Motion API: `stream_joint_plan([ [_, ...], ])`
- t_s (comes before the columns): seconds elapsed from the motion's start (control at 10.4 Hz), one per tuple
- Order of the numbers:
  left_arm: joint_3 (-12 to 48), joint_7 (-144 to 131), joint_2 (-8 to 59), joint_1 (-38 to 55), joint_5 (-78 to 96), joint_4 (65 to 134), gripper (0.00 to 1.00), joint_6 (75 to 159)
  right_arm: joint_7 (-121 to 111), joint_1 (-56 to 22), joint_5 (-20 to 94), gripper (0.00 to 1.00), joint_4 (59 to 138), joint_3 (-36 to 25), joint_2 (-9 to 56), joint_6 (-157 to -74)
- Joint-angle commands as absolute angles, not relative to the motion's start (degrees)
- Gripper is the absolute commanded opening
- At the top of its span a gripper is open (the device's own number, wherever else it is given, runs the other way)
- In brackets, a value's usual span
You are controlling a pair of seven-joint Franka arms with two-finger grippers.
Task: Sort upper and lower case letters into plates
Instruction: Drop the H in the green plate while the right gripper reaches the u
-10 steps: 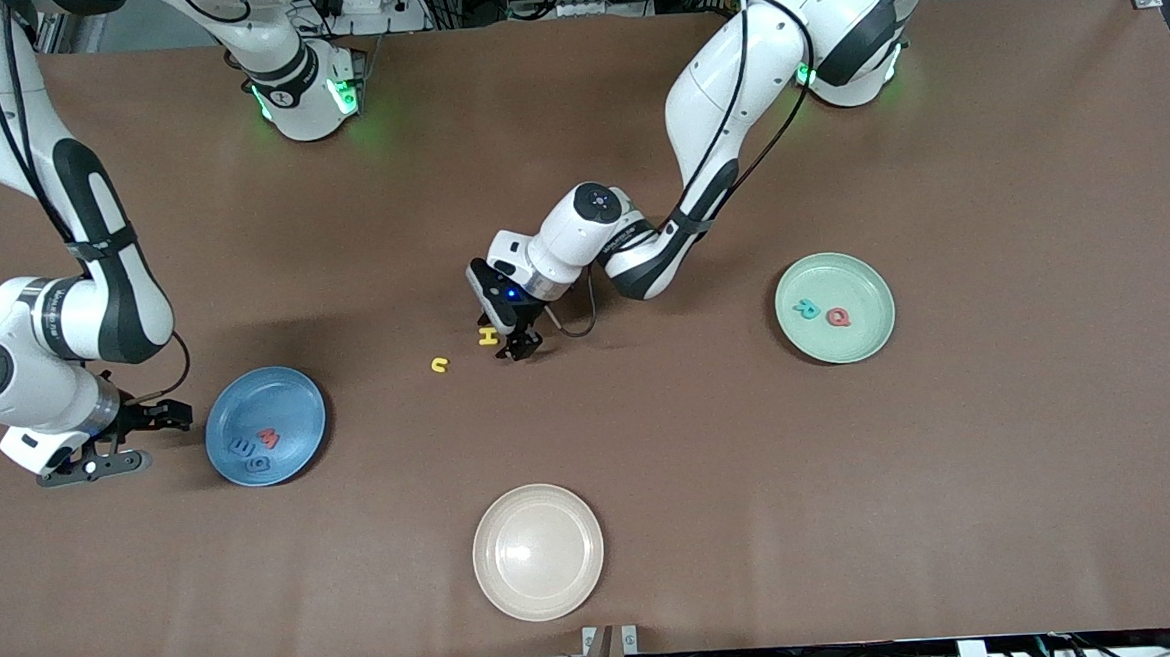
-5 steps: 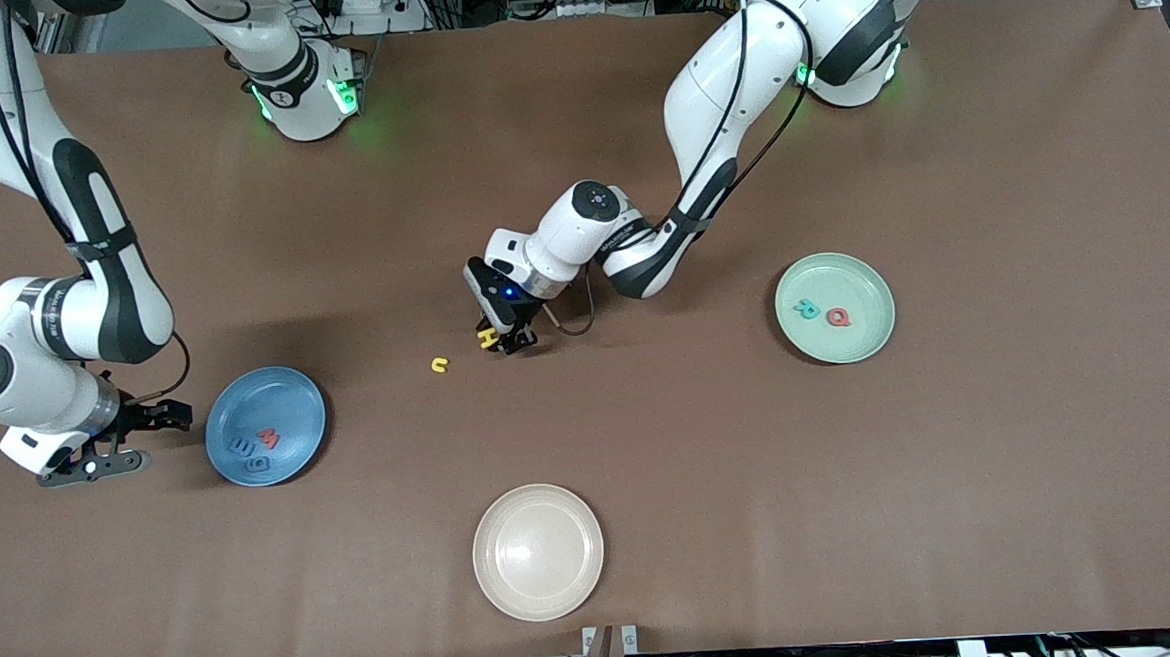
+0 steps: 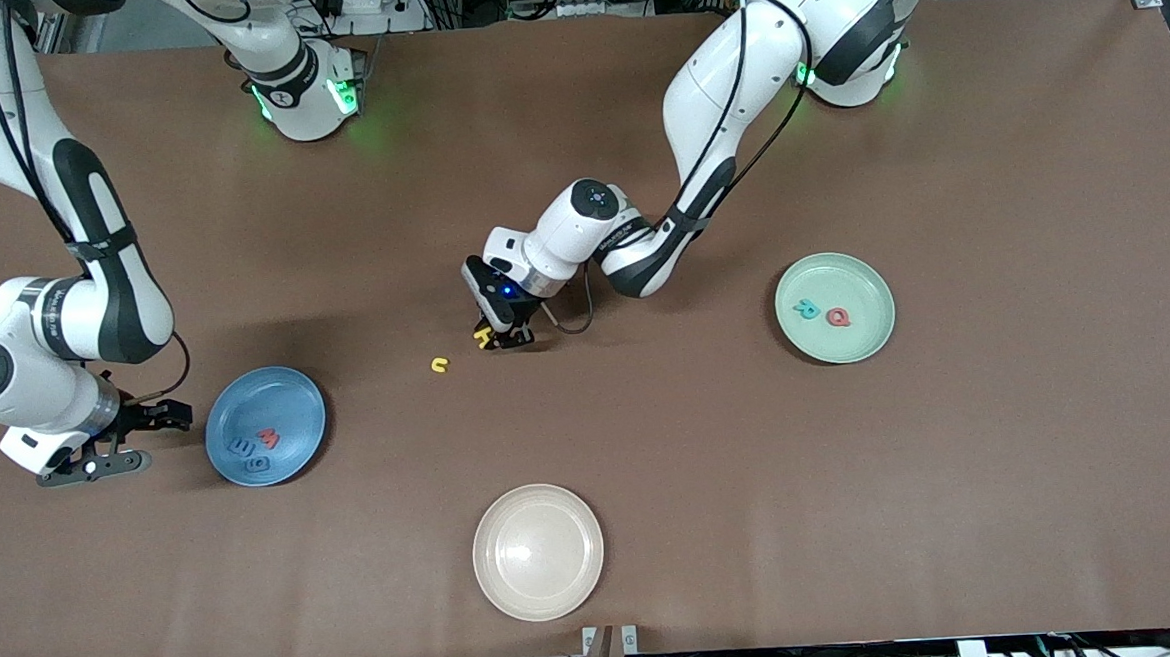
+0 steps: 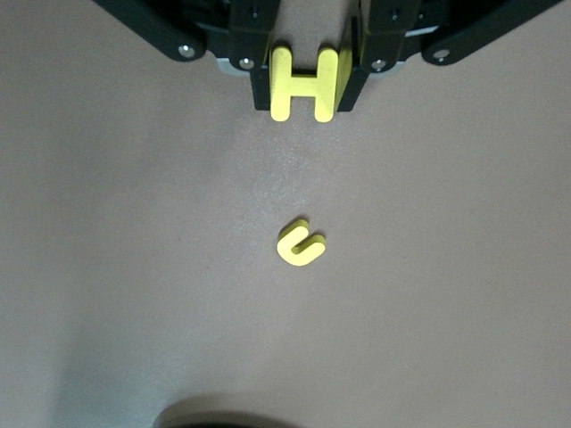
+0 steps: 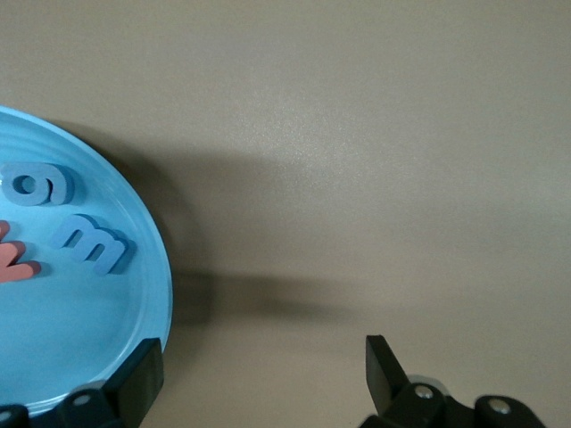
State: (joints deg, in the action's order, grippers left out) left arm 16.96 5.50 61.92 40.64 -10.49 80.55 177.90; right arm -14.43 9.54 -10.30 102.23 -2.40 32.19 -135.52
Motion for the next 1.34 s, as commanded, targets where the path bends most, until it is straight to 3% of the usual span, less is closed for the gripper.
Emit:
stream_joint_plan([
  [0.0,16.96,2.73,62.49,41.22,-11.16,80.33,0.11,177.71,-13.54,9.58,-11.17,1.00,101.16,-2.11,32.87,-135.18],
  [0.38,16.96,2.64,60.74,41.05,-11.34,80.51,0.11,176.40,-9.25,8.53,-10.63,1.00,101.42,-1.15,32.78,-134.56],
  [0.86,16.96,3.16,56.87,40.34,-11.78,80.77,0.11,163.77,9.02,0.98,-9.33,1.00,101.95,0.17,31.99,-131.92],
  [1.25,16.96,3.69,50.12,38.33,-11.95,84.27,0.11,148.31,26.49,-0.95,-3.25,1.00,103.27,6.58,30.50,-130.61],
])
